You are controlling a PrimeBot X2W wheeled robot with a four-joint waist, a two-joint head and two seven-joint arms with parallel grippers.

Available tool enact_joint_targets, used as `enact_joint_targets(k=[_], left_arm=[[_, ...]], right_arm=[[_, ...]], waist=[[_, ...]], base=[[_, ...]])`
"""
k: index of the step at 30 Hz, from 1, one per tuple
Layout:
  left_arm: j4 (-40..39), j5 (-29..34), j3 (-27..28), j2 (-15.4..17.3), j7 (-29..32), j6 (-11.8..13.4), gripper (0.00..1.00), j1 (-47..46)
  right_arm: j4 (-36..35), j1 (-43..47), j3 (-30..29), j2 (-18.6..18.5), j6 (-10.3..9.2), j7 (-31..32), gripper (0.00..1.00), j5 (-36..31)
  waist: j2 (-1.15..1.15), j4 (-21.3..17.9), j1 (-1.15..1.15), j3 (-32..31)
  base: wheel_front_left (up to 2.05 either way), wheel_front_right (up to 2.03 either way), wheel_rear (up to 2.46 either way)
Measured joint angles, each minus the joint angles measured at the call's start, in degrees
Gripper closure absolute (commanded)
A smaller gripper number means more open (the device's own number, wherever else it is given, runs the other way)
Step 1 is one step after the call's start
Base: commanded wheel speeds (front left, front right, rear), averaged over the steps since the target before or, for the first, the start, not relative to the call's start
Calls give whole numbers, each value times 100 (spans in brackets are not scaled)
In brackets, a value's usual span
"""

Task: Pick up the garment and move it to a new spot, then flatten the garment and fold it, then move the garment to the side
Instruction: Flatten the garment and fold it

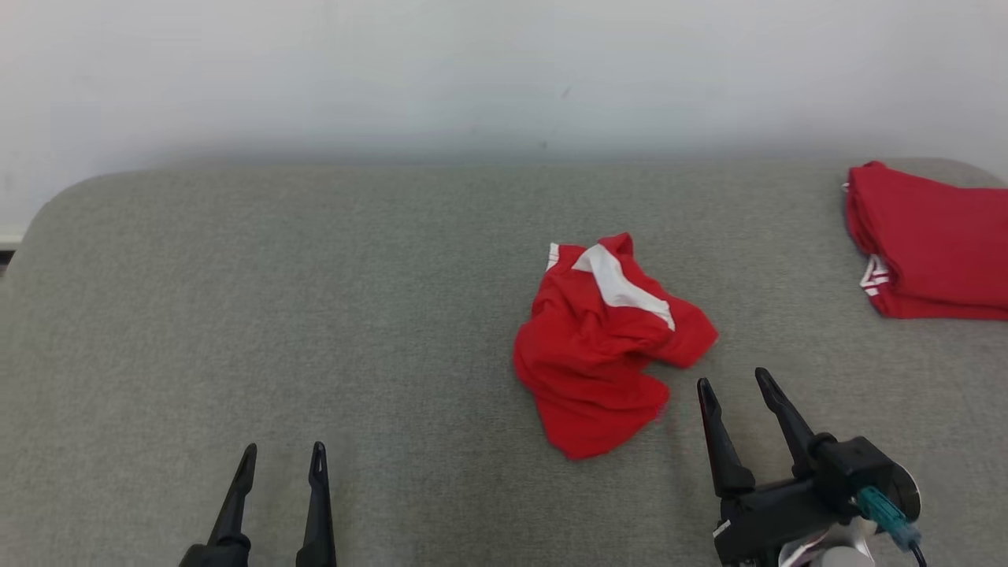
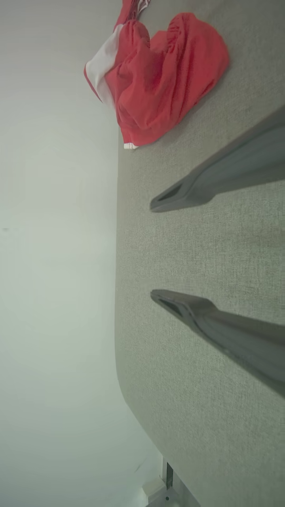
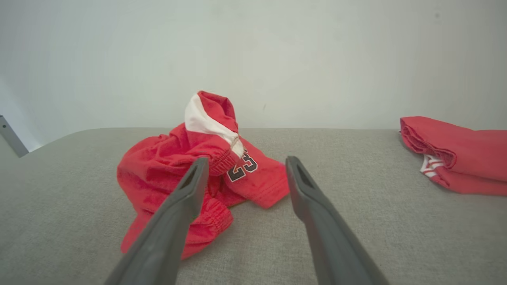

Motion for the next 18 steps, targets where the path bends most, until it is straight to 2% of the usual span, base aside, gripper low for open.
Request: enact_joint_targets(k=[7,15,16,18], left_arm=[[22,-64,-104,0,0,43,0,-93],[75,-113,-100,0,0,62,0,-204],[82,-113,-96,0,1,62,0,-203],[92,-121,-81,0,1,62,0,-202]], right_arm=[[1190,-716,360,-304,0,-12,0,118],[2651,-1296,864,-374,0,-11,0,486],[2762,-1331,920,-372,0,-12,30,536],[2921,-1419,1028,-374,0,-12,100,643]], waist=[[1,346,0,196],[1,699,1,336],[1,712,0,334],[1,715,0,310]], base=[[0,0,0],[0,0,0],[0,0,0],[0,0,0]])
